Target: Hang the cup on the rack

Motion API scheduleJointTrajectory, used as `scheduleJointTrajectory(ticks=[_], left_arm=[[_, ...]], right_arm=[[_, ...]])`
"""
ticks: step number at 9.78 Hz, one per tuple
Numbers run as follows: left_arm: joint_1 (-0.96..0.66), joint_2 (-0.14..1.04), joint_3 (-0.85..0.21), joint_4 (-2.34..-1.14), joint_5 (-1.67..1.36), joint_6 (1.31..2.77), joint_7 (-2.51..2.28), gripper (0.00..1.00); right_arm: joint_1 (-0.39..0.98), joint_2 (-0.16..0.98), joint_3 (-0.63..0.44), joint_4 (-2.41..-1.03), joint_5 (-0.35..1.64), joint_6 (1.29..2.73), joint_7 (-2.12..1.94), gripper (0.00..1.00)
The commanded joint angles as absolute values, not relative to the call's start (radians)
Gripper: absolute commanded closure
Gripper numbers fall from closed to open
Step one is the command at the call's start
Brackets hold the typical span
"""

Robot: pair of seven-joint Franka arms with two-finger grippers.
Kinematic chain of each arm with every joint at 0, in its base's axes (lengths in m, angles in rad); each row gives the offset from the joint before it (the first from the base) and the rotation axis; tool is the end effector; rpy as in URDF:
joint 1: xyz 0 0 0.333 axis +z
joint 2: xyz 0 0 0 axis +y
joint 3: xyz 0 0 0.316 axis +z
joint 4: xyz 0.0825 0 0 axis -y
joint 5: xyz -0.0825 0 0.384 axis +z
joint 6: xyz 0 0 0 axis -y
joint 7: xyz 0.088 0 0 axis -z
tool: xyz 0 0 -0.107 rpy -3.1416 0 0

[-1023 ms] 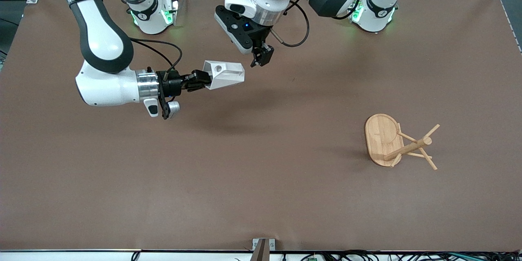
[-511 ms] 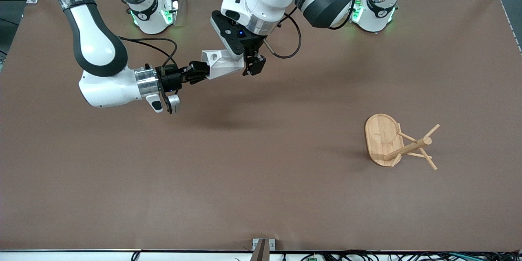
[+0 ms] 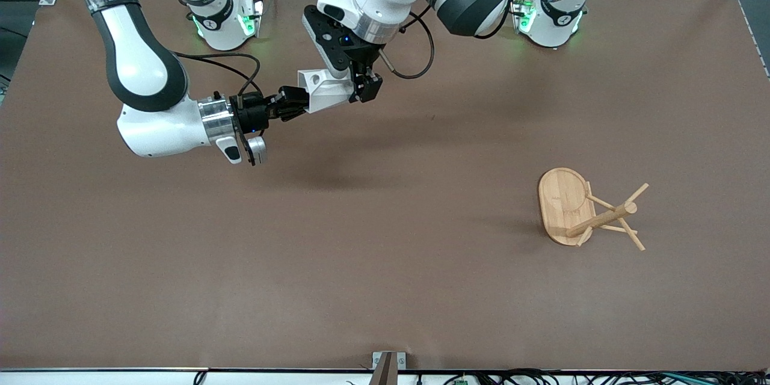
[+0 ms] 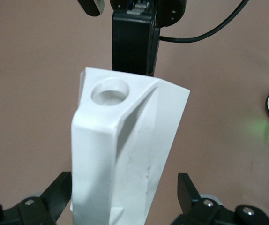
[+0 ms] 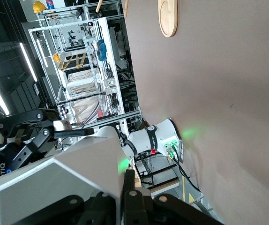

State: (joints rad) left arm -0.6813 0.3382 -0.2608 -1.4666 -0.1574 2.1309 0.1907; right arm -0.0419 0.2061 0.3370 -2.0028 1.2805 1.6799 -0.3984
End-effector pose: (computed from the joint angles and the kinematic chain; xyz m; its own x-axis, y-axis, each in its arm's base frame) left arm 0.4223 -0.5471 0.5295 0.4983 -0.7910 0.3548 -0.8665 -0.4684 0.1727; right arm 0.5169 0.2460 0.3942 0.9282 0.3060 -0.2116 -0.1219 -0.2871 -0.9501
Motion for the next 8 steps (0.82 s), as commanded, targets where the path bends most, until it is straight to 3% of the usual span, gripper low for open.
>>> scheduleJointTrajectory(ticks=[1, 2, 3, 4, 5, 6, 7, 8], left_arm=[[-0.684, 0.368, -0.261, -1.473, -0.167, 2.141, 0.222, 0.37], [-0.686, 0.368, -0.261, -1.474, -0.169, 2.141, 0.221, 0.69], [-0.686, 0.368, -0.261, -1.476, -0.169, 2.141, 0.221, 0.87], [-0.686, 0.368, -0.261, -1.476, -0.169, 2.141, 0.221, 0.98], [-0.686, 0.368, -0.261, -1.477, -0.166, 2.141, 0.221, 1.00], [-0.686, 0.368, -0.261, -1.479, -0.160, 2.141, 0.225, 1.00], [-0.686, 0.368, -0.261, -1.479, -0.158, 2.141, 0.227, 1.00], [-0.686, 0.367, -0.259, -1.479, -0.158, 2.141, 0.229, 1.00]], right_arm=[[-0.058, 0.163, 0.348, -2.045, 1.316, 1.677, -0.416, 1.00], [-0.060, 0.163, 0.348, -2.045, 1.316, 1.677, -0.416, 1.00], [-0.058, 0.163, 0.348, -2.045, 1.316, 1.677, -0.416, 1.00], [-0.058, 0.163, 0.348, -2.045, 1.316, 1.677, -0.414, 1.00], [-0.058, 0.163, 0.348, -2.043, 1.316, 1.677, -0.414, 0.99], [-0.058, 0.163, 0.348, -2.042, 1.316, 1.677, -0.405, 0.93], [-0.057, 0.163, 0.347, -2.042, 1.315, 1.677, -0.402, 0.42], [-0.058, 0.163, 0.345, -2.039, 1.306, 1.677, -0.402, 0.00]])
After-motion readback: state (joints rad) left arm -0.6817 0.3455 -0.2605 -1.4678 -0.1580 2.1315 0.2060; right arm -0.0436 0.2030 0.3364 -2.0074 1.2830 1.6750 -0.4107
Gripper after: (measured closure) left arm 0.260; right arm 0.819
